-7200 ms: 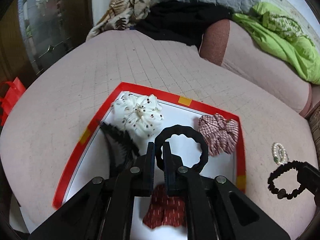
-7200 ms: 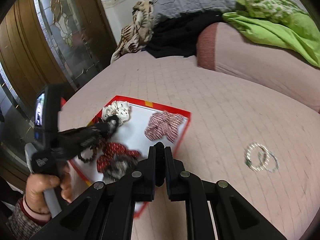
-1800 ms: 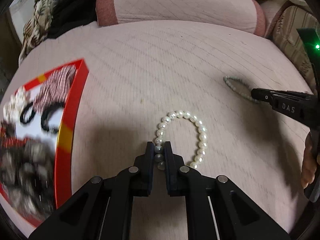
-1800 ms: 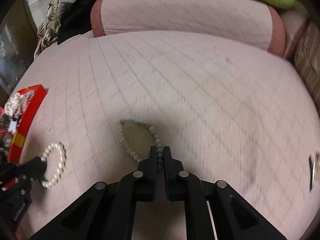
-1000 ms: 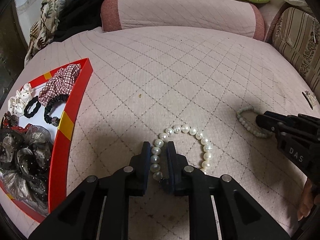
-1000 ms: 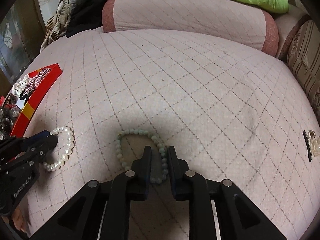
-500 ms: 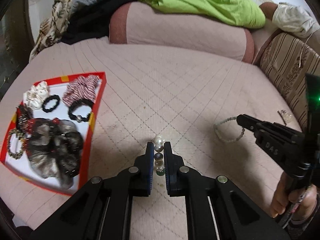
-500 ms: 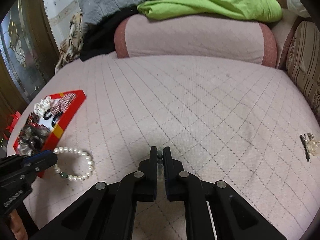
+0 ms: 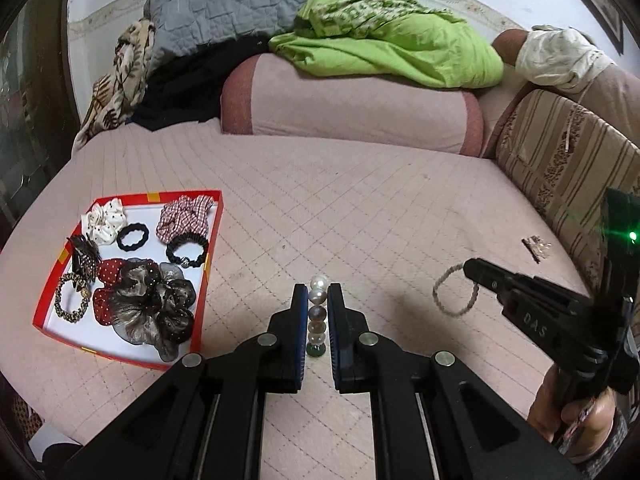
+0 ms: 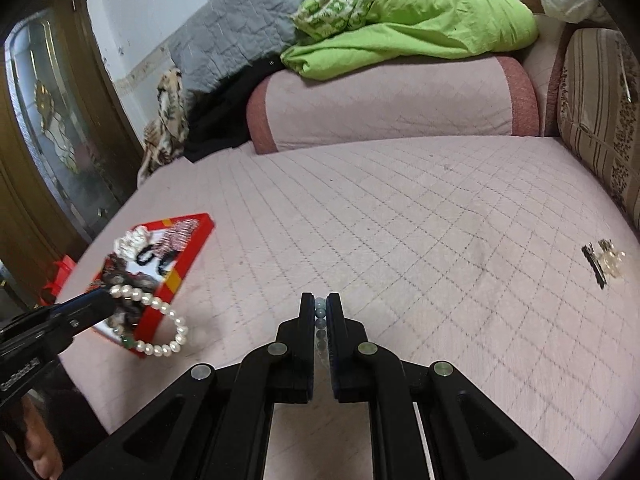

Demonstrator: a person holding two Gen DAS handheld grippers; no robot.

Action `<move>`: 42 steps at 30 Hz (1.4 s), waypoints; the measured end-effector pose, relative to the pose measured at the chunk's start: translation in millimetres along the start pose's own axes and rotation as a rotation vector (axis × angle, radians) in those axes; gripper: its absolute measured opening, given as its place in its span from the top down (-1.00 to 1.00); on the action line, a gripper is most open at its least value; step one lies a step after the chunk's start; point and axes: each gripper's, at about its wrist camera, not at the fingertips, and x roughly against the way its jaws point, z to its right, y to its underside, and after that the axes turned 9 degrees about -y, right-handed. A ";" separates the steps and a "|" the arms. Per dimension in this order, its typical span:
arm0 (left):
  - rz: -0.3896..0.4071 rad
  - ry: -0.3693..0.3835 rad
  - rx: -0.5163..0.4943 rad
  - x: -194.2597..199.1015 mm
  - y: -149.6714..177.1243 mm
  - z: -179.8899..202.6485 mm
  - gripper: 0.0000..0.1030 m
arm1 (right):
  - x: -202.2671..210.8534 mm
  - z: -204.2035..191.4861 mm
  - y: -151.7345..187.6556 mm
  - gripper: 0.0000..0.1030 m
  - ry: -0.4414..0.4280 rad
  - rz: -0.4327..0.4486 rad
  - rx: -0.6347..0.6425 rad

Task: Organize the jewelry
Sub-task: 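Carry the pearl and green bead bracelets toward the tray with both tools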

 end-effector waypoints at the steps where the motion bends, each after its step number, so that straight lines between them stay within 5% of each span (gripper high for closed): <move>1: 0.005 0.004 -0.003 2.8 0.8 0.9 0.82 | 4.9 -2.0 2.6 0.87 -0.009 0.006 -0.005; 18: 0.104 -0.031 -0.048 44.9 9.1 -2.5 0.82 | 37.3 -43.9 27.4 0.87 -0.038 0.003 -0.015; 42: 0.045 -0.215 0.044 28.9 14.5 -61.5 0.82 | 21.3 -108.1 24.2 0.87 -0.031 -0.062 0.168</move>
